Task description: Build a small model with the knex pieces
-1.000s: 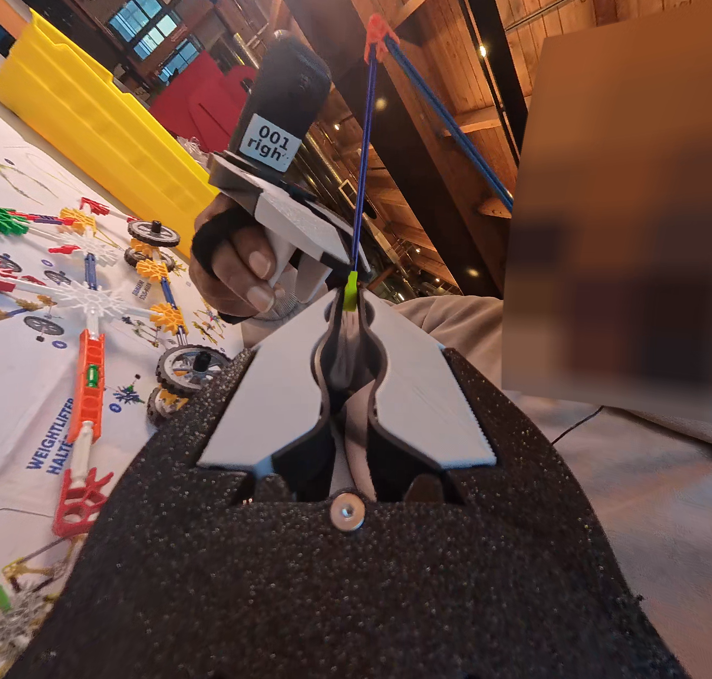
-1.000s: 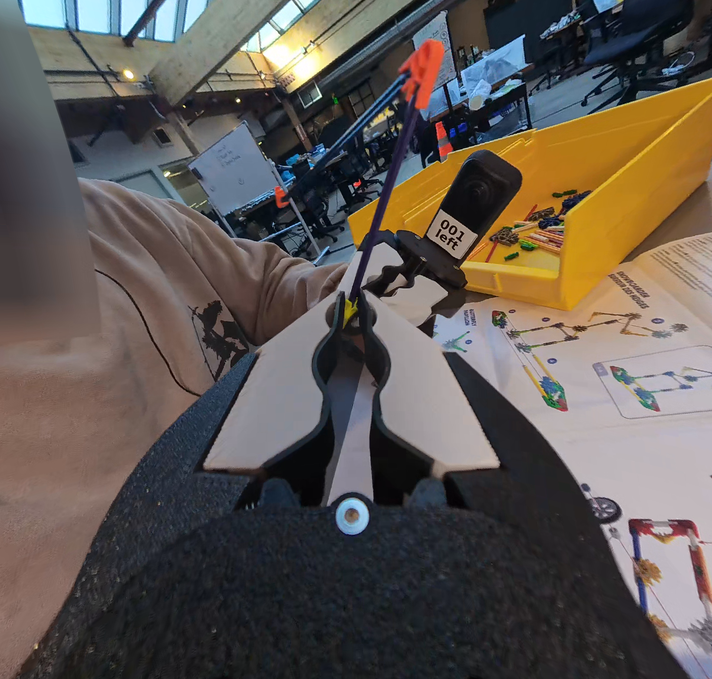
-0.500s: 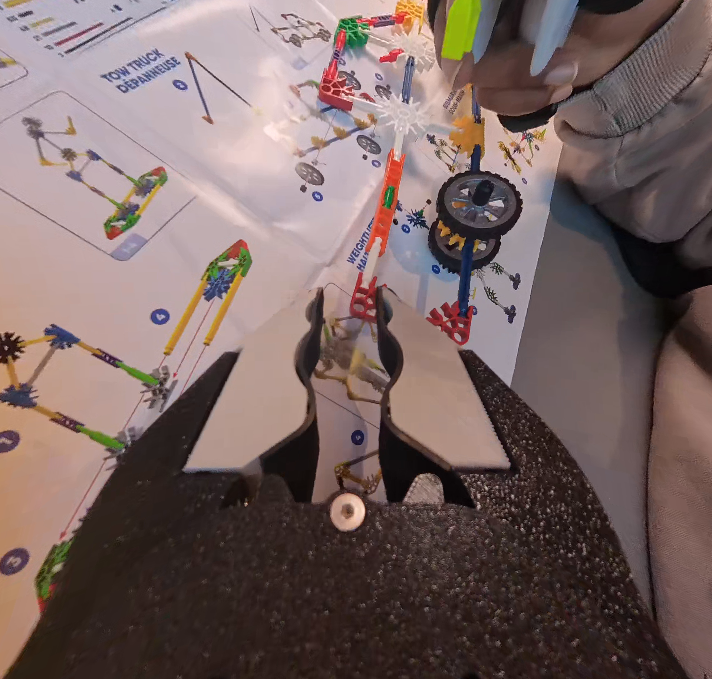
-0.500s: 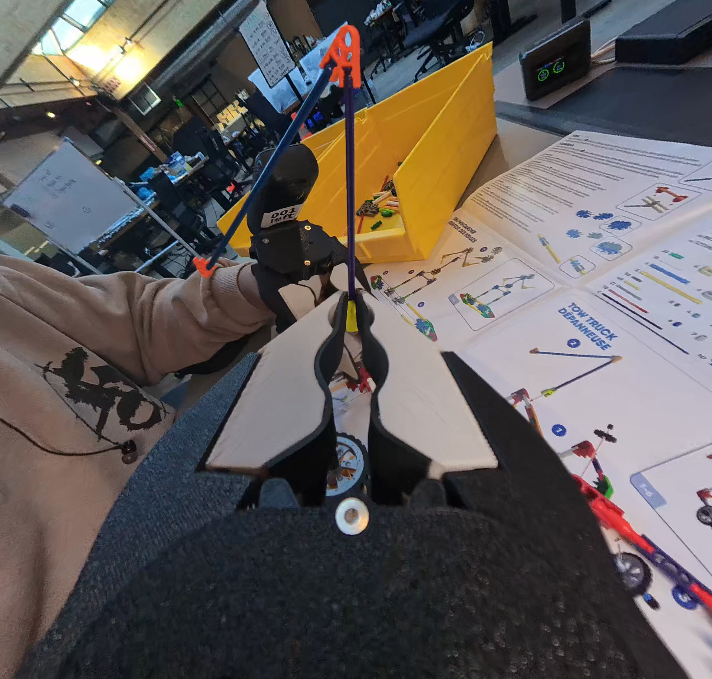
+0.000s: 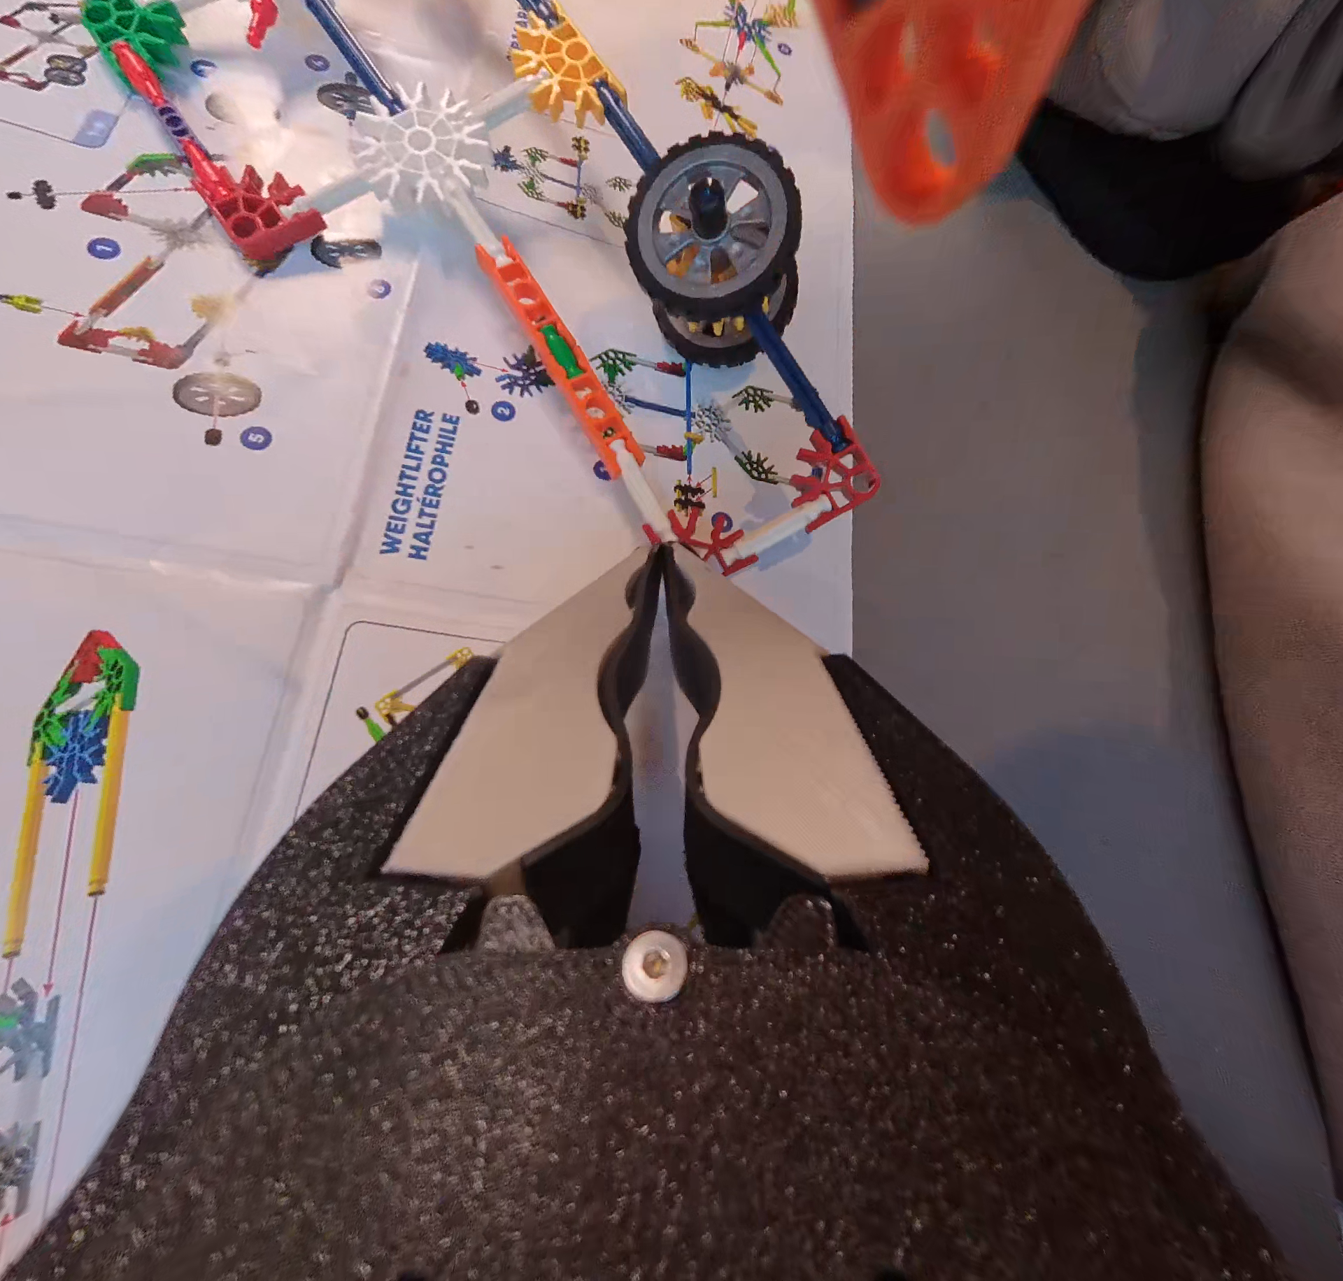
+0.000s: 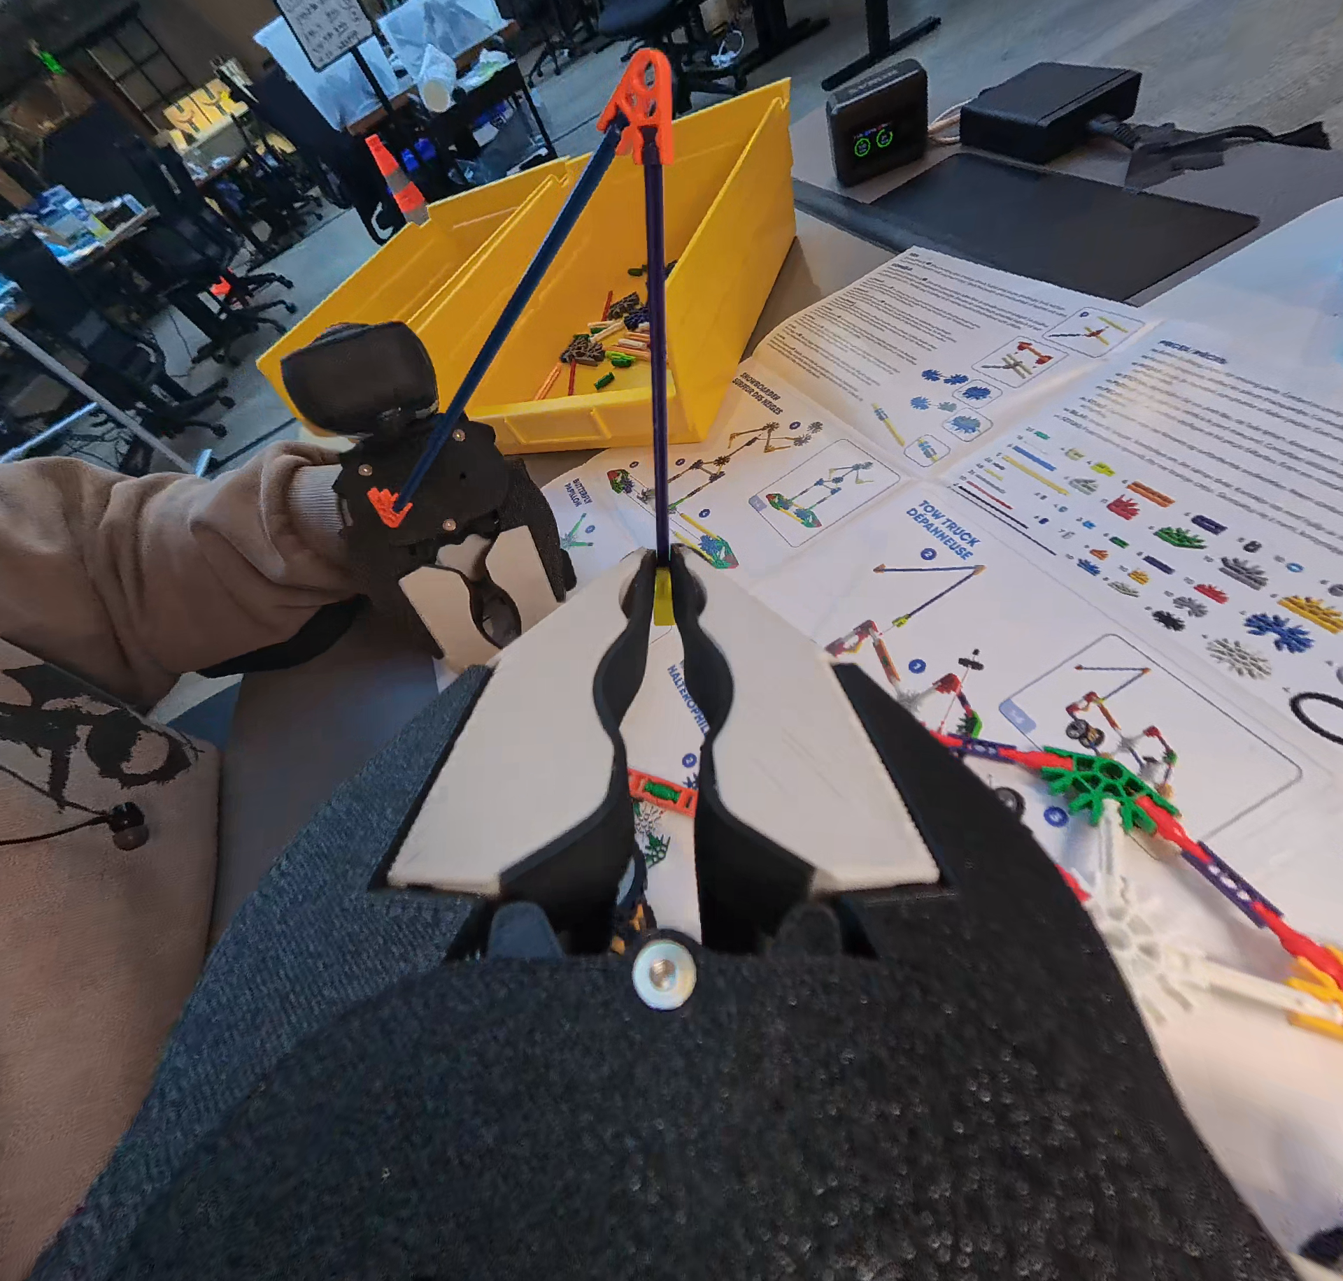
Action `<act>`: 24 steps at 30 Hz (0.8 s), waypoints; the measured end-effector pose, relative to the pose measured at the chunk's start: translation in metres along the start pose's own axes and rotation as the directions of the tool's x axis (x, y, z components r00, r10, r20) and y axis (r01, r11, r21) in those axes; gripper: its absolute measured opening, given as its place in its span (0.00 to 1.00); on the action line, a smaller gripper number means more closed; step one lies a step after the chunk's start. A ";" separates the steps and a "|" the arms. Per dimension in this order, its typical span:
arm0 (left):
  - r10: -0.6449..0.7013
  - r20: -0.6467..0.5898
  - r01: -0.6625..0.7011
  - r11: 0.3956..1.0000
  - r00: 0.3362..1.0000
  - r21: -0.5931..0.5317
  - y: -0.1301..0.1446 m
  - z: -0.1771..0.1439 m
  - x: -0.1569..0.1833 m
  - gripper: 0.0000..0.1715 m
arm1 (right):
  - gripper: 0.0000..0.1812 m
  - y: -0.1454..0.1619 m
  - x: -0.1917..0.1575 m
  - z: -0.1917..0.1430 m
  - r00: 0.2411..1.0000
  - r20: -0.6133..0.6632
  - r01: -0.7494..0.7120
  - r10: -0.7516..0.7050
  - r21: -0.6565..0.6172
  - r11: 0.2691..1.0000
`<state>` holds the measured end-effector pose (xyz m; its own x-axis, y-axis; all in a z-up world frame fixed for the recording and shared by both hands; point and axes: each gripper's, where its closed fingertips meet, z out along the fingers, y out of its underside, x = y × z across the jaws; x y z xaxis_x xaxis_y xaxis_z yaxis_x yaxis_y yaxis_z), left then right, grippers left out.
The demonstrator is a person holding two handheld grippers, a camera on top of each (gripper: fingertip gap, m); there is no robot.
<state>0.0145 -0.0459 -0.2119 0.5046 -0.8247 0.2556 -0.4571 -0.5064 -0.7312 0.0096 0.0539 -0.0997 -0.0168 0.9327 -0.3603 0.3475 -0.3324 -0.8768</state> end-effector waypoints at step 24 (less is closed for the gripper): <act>0.218 0.010 -0.218 0.976 0.976 -0.003 -0.019 0.014 0.008 0.14 | 0.01 -0.012 -0.019 -0.041 0.997 -0.007 -0.075 0.076 0.135 0.988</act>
<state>0.0377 -0.0392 -0.2050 0.4003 -0.9126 0.0836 -0.5583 -0.3152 -0.7674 0.0439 0.0460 -0.0691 0.0163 0.9056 -0.4239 0.2183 -0.4169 -0.8823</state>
